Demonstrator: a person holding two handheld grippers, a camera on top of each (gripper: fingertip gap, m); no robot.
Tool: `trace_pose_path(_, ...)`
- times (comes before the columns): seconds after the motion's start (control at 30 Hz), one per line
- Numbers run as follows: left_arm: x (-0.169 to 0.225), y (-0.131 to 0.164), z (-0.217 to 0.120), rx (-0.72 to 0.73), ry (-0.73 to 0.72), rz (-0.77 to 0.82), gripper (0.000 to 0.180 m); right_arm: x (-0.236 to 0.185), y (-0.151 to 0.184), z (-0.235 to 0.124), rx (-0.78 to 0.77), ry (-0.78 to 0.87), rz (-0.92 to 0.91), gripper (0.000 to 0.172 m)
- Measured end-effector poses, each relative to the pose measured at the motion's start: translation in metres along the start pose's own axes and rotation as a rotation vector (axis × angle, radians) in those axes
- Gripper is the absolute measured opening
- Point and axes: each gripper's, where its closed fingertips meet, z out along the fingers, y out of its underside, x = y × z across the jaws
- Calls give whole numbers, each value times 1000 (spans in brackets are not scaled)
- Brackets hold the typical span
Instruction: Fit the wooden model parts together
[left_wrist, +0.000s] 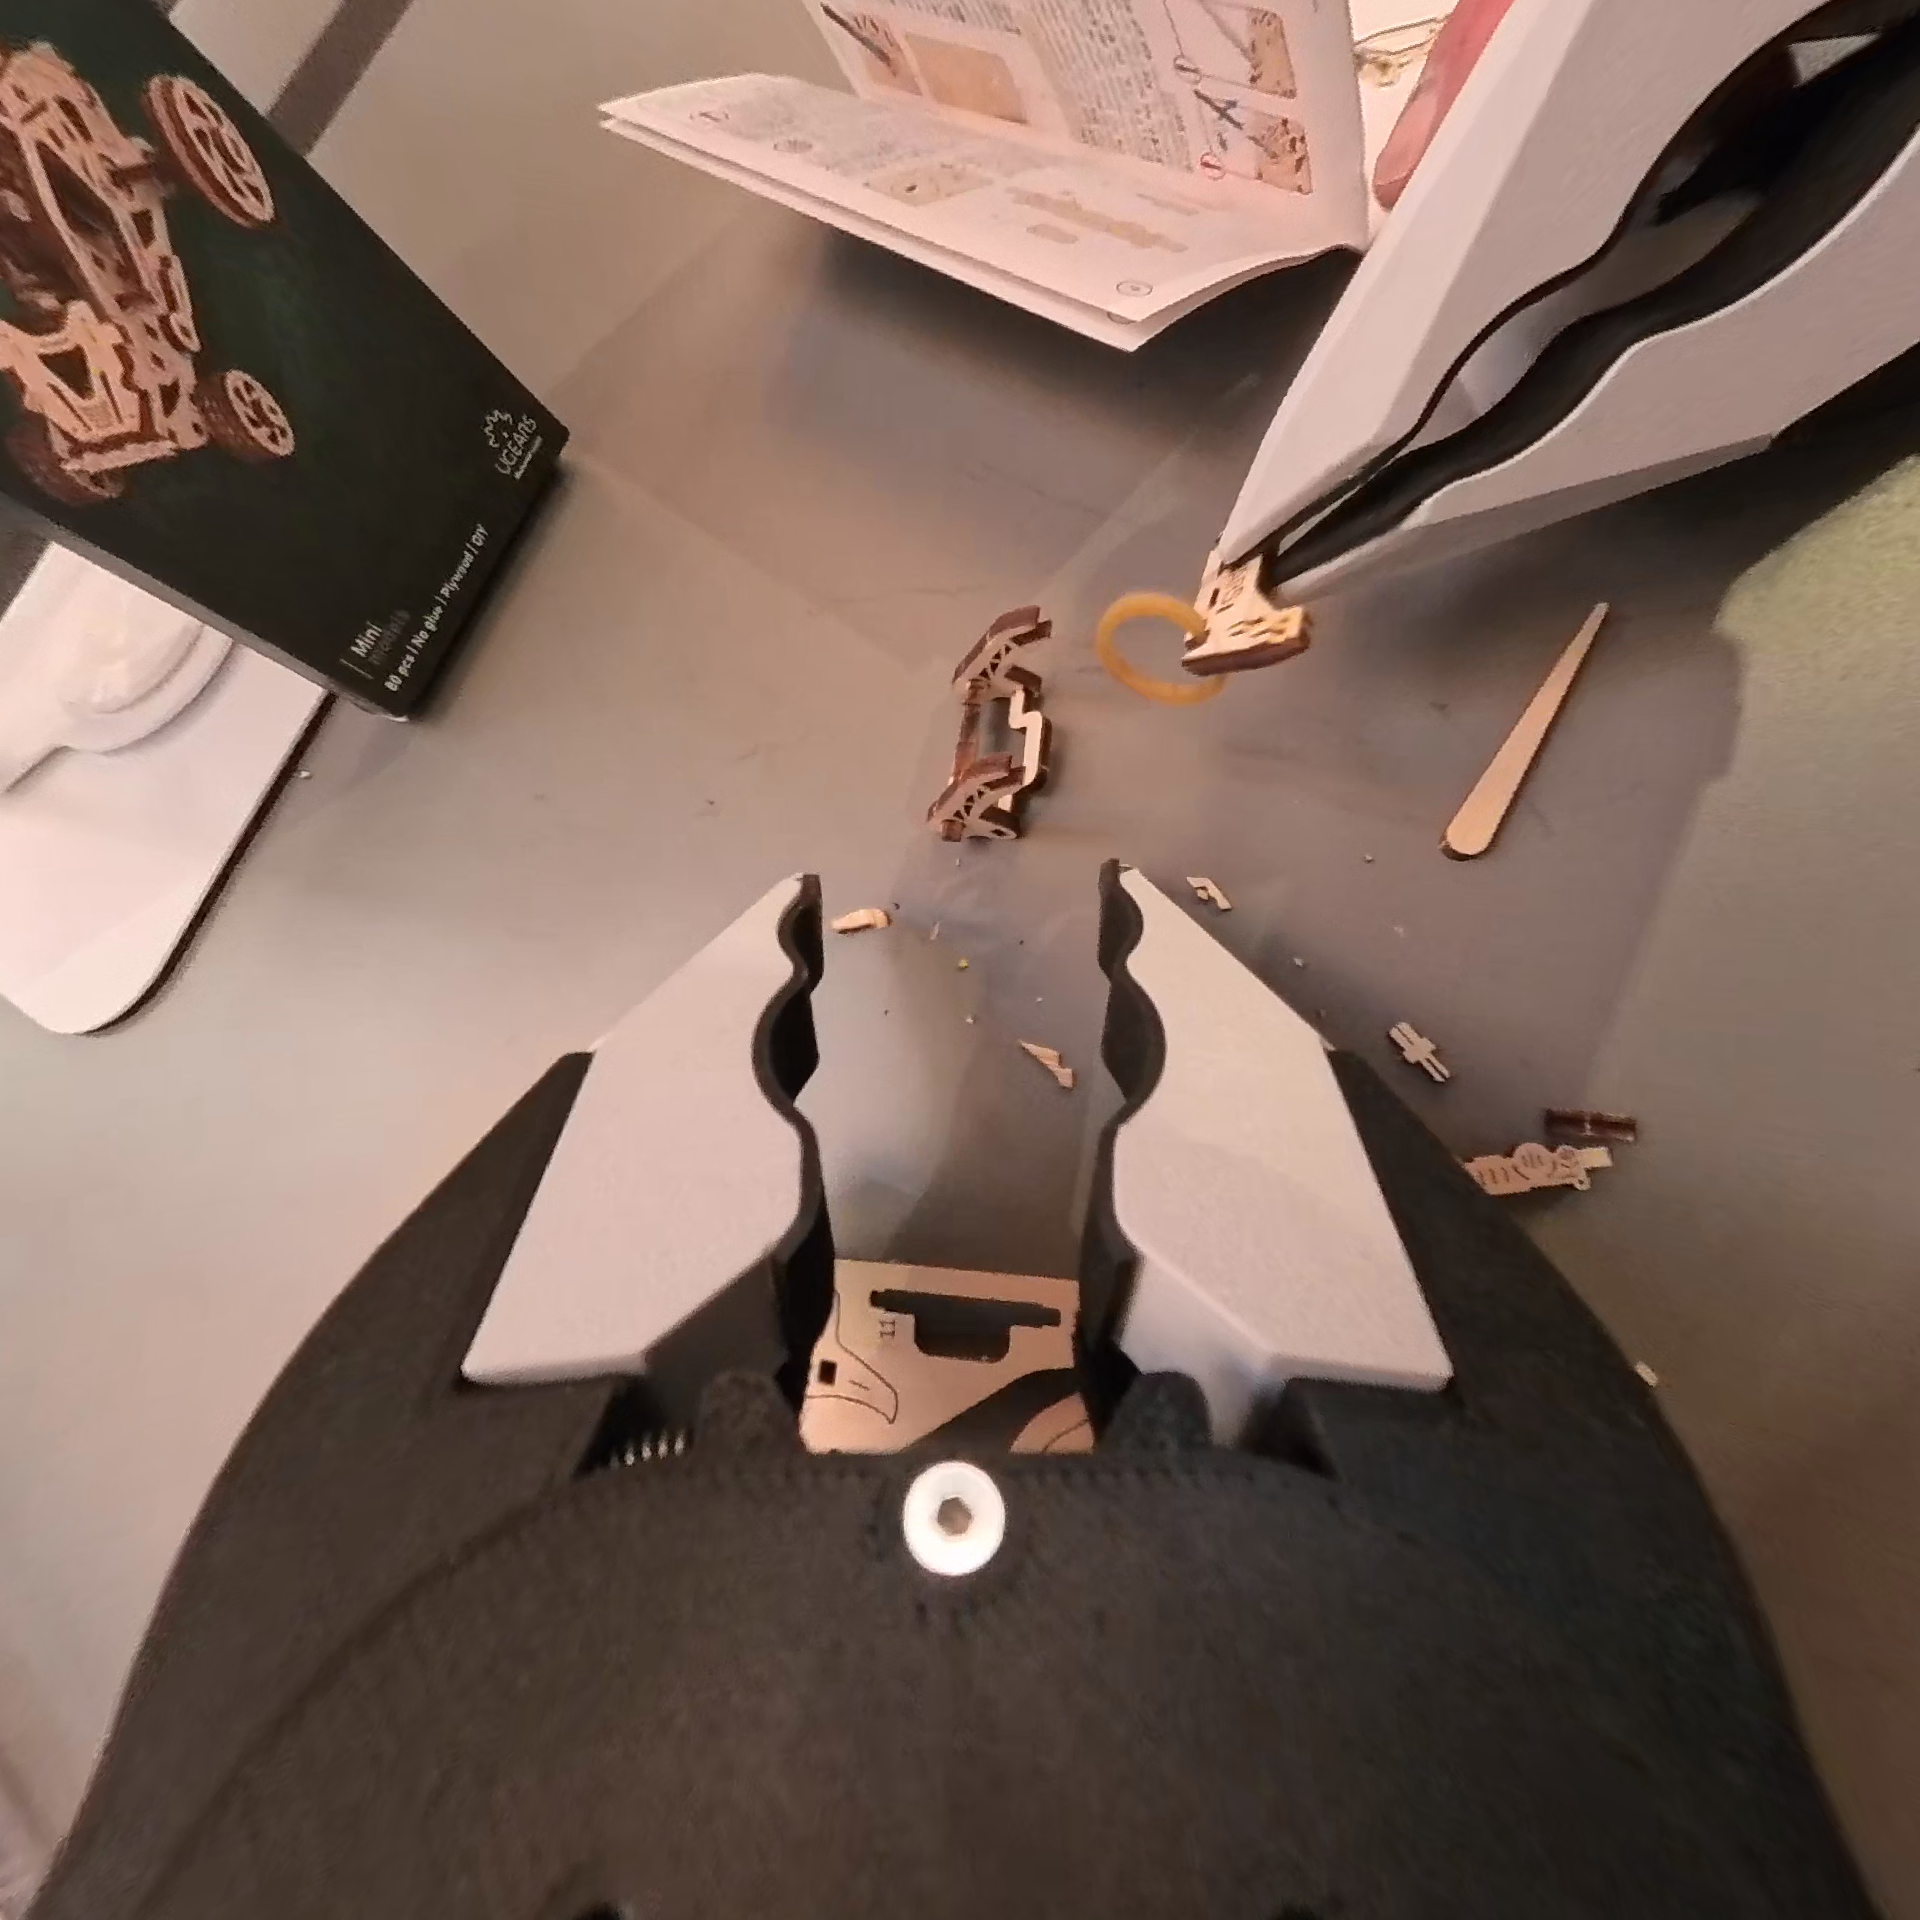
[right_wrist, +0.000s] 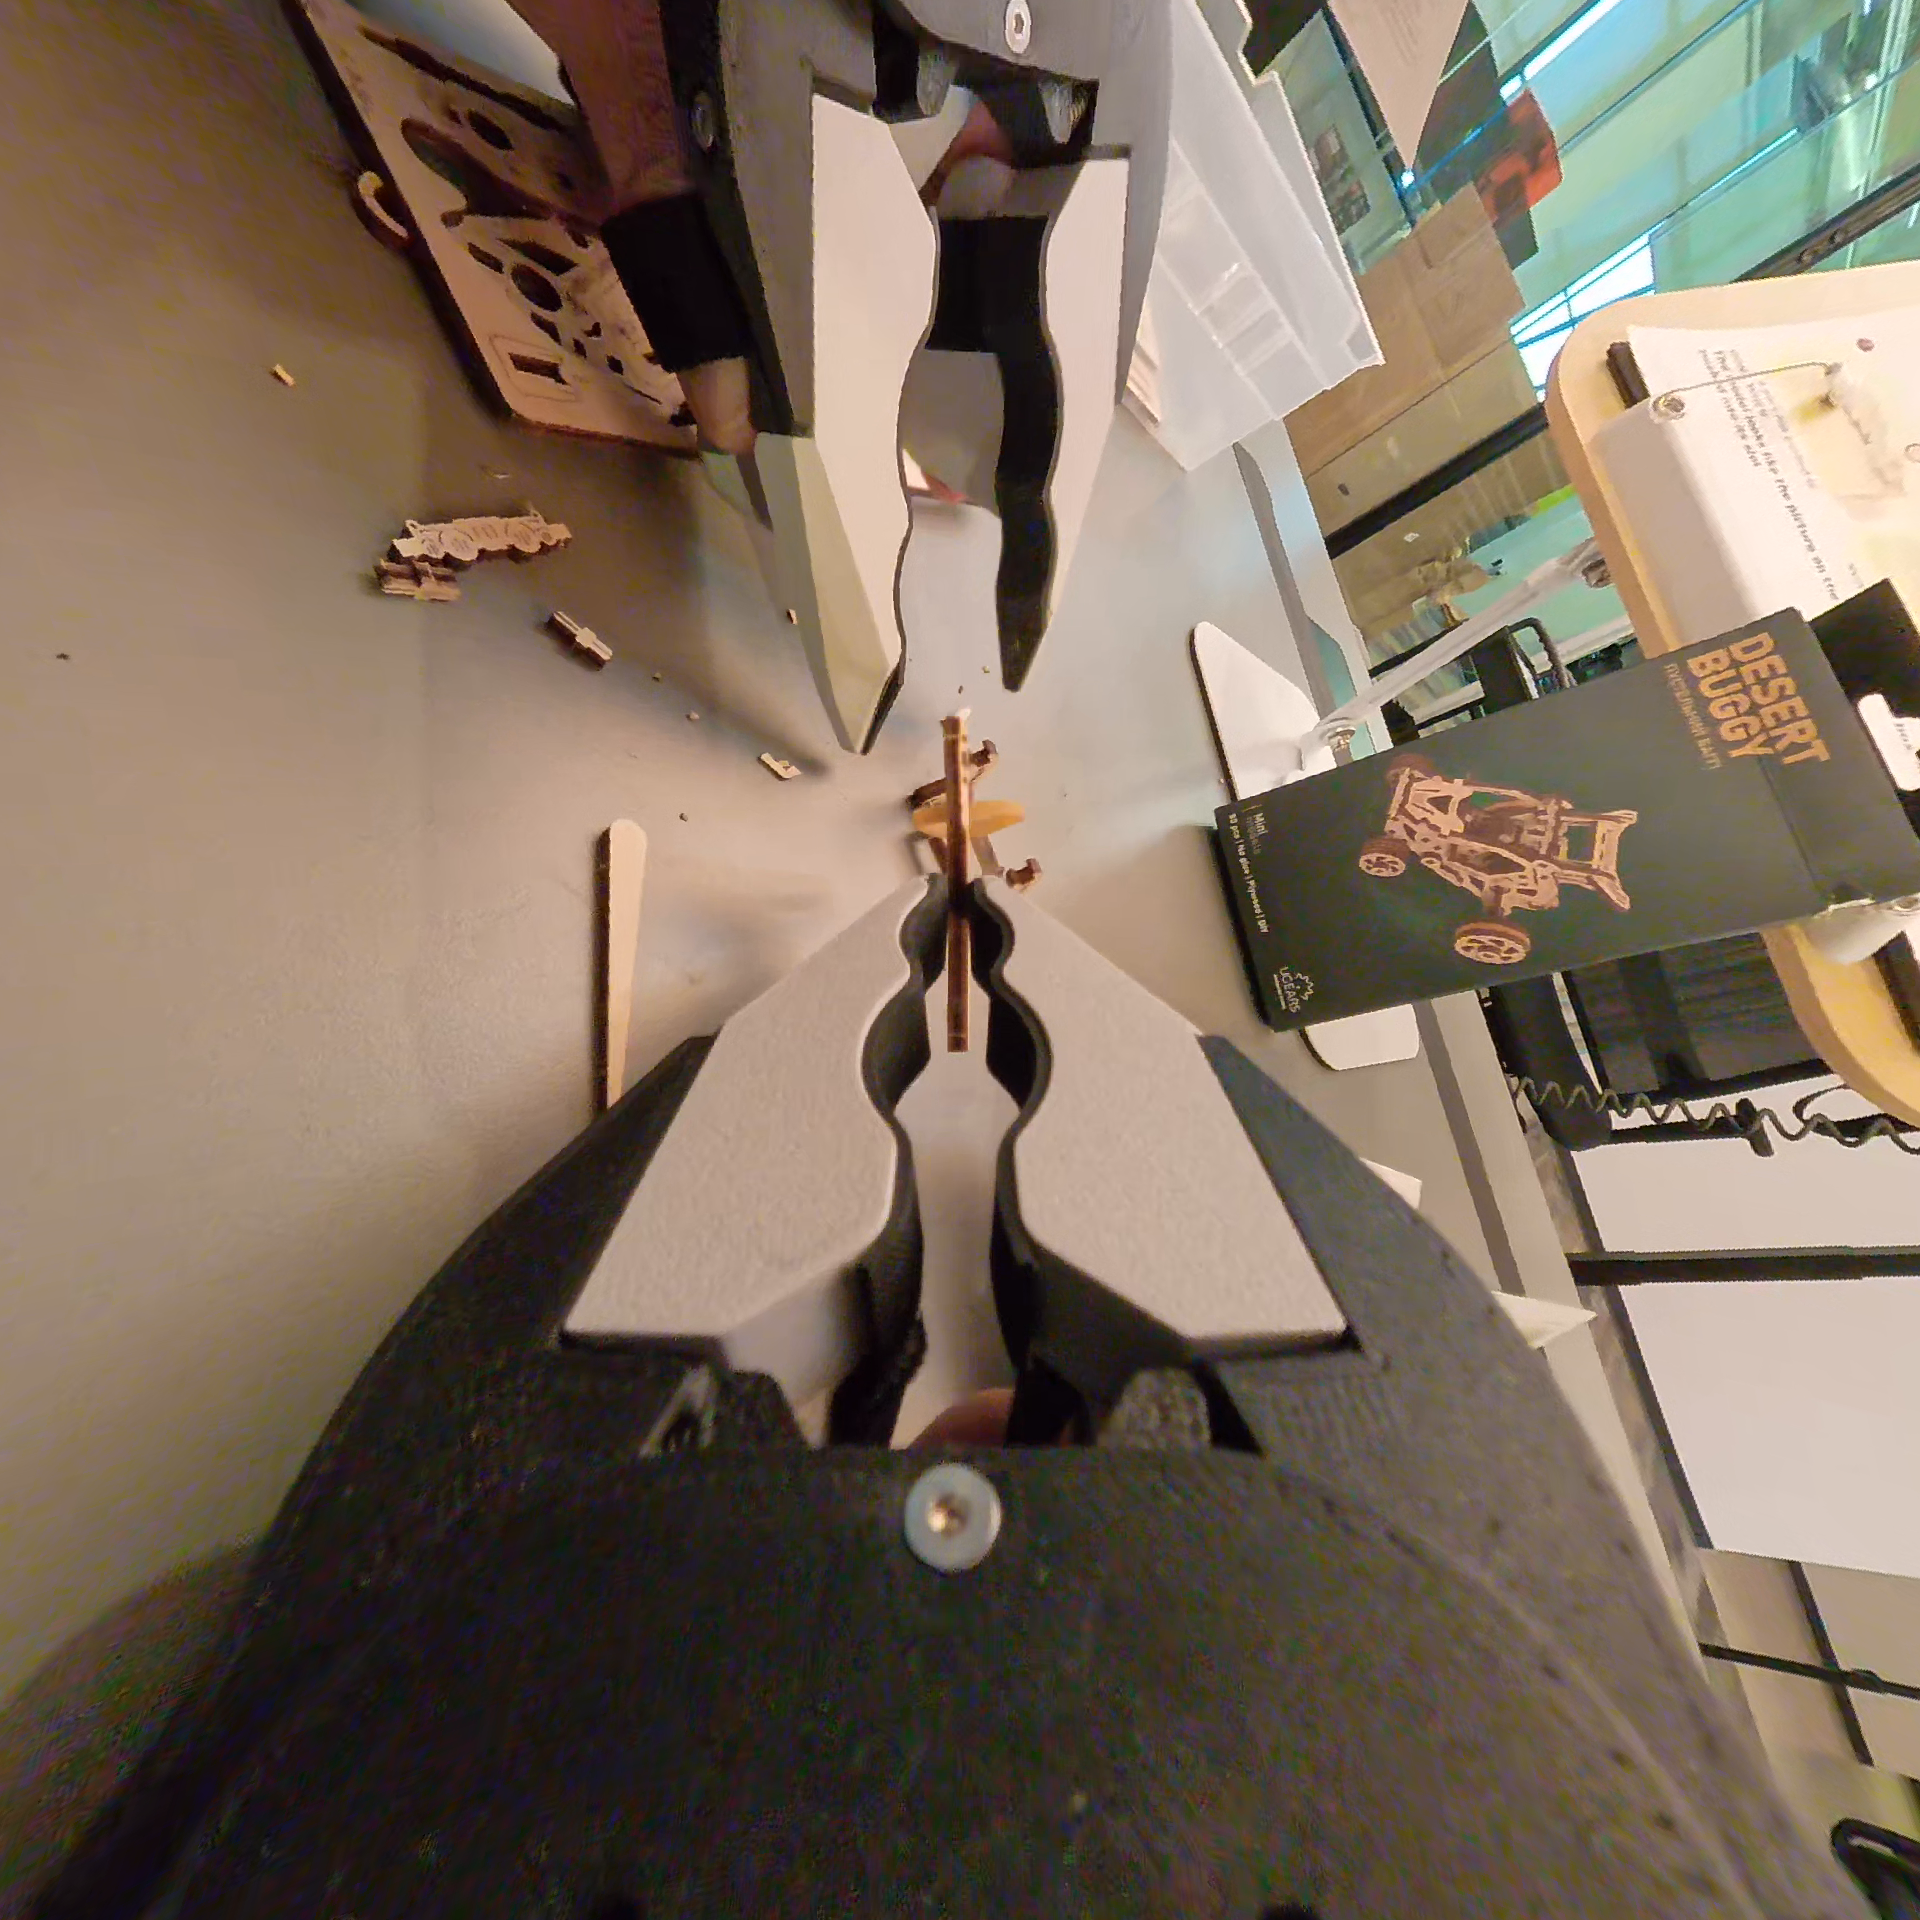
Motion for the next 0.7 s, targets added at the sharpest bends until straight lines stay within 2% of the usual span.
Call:
trace_pose_path(0.4, 4, -10, -4, 44, -12, 39, 48, -5, 7, 3, -28, -25, 7, 1)
trace_pose_path(0.7, 3, -19, 3, 8, -8, 118, 36, -6, 9, 3, -35, -31, 10, 1)
